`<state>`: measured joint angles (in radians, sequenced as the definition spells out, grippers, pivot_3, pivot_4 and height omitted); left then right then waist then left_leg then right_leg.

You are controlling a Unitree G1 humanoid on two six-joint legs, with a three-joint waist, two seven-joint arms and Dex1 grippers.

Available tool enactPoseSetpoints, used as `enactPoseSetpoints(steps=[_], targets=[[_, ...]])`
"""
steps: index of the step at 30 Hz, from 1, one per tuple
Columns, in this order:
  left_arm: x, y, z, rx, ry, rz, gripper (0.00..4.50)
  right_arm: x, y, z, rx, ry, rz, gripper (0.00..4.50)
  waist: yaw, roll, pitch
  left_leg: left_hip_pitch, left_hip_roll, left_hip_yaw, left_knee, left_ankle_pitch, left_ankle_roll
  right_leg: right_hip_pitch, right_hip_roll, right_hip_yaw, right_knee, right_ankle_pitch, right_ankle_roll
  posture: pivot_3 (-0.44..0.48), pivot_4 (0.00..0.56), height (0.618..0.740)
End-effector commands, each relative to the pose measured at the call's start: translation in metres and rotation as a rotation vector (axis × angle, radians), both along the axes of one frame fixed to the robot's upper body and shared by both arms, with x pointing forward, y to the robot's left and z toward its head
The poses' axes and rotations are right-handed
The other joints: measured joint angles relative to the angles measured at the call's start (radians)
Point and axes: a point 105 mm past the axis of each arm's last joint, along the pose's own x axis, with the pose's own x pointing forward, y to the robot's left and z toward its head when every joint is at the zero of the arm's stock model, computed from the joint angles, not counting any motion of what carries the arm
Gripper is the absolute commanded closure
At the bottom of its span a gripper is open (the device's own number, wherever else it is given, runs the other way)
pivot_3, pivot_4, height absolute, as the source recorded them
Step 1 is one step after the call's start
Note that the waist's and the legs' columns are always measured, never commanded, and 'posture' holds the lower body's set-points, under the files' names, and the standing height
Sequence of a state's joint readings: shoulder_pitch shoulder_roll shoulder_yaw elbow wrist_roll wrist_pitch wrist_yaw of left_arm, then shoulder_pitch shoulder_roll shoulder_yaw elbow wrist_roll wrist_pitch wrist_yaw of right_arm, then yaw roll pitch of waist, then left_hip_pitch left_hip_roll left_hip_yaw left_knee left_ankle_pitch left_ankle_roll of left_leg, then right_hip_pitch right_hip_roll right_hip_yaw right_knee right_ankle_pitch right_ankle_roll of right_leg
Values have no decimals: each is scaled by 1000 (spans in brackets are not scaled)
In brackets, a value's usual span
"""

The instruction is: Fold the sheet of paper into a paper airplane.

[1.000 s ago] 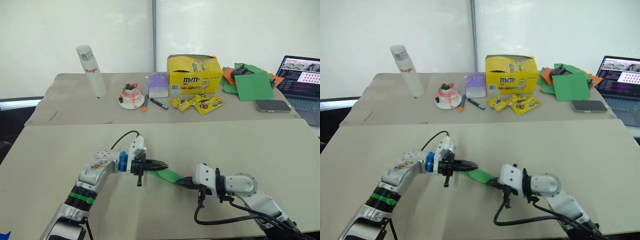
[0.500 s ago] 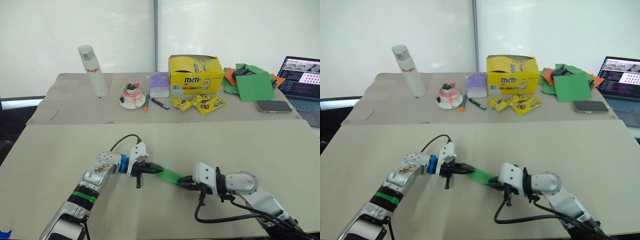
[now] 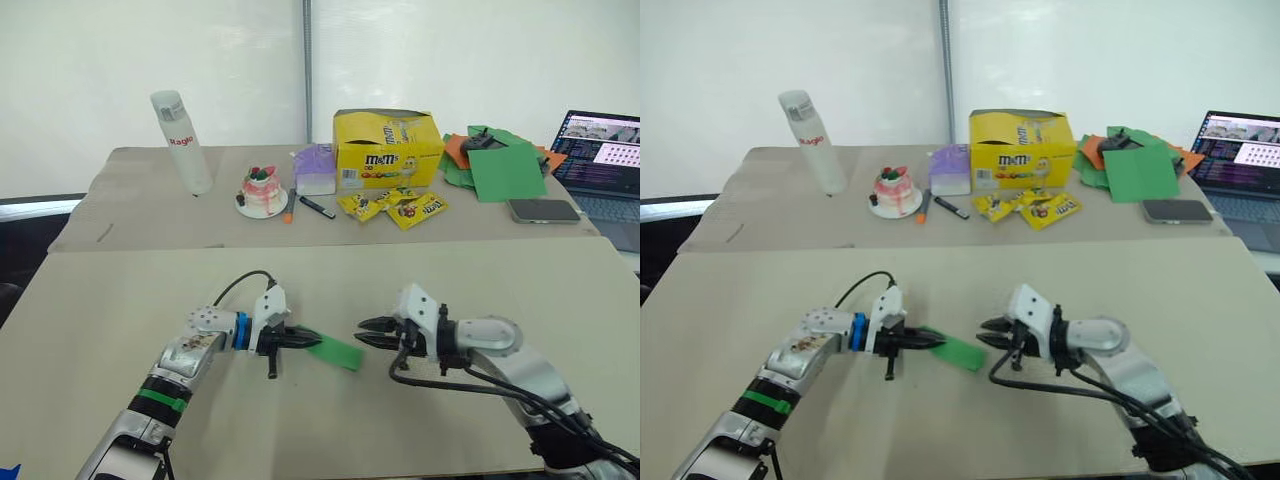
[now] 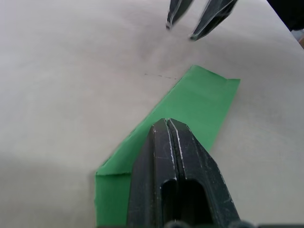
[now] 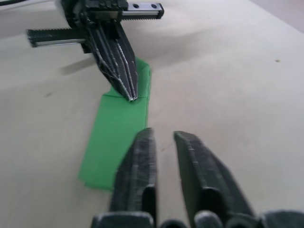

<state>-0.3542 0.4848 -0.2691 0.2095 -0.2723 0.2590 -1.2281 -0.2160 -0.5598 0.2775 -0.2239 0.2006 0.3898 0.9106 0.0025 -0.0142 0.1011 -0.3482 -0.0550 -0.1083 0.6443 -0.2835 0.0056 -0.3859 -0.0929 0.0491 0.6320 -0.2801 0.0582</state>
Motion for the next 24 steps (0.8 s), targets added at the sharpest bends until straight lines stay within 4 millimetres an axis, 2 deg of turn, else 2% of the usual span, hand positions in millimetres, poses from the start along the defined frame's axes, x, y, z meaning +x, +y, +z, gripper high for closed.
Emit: enactPoseSetpoints(steps=[1, 3, 9, 16, 24], targets=[[2, 14, -12, 64, 39, 51, 4500, 2, 13, -7, -5, -25, 32, 4480, -1, 0, 0, 0, 0, 0, 0, 0, 0, 0, 0, 0, 0, 0, 0, 0, 150, 740], [0, 13, -15, 83, 42, 44, 4500, 2, 19, -15, 3, -11, 32, 4480, -1, 0, 0, 0, 0, 0, 0, 0, 0, 0, 0, 0, 0, 0, 0, 0, 150, 740], [-1, 10, -18, 90, 44, 32, 4500, 3, 23, -17, 41, -15, 21, 4480, -2, 1, -1, 0, 0, 0, 0, 0, 0, 0, 0, 0, 0, 0, 0, 0, 150, 740], [1, 7, -17, 90, 42, 21, 4500, 4, 34, -1, 97, -67, 42, 4480, 1, 1, -1, 0, 0, 0, 0, 0, 0, 0, 0, 0, 0, 0, 0, 0, 150, 740], [2, 5, -17, 89, 44, 13, 4500, -3, 19, -38, -65, -9, 58, 4480, 6, 1, -1, 1, -1, 0, 1, 0, 0, 1, 0, 0, 0, 0, 0, 0, 150, 740]])
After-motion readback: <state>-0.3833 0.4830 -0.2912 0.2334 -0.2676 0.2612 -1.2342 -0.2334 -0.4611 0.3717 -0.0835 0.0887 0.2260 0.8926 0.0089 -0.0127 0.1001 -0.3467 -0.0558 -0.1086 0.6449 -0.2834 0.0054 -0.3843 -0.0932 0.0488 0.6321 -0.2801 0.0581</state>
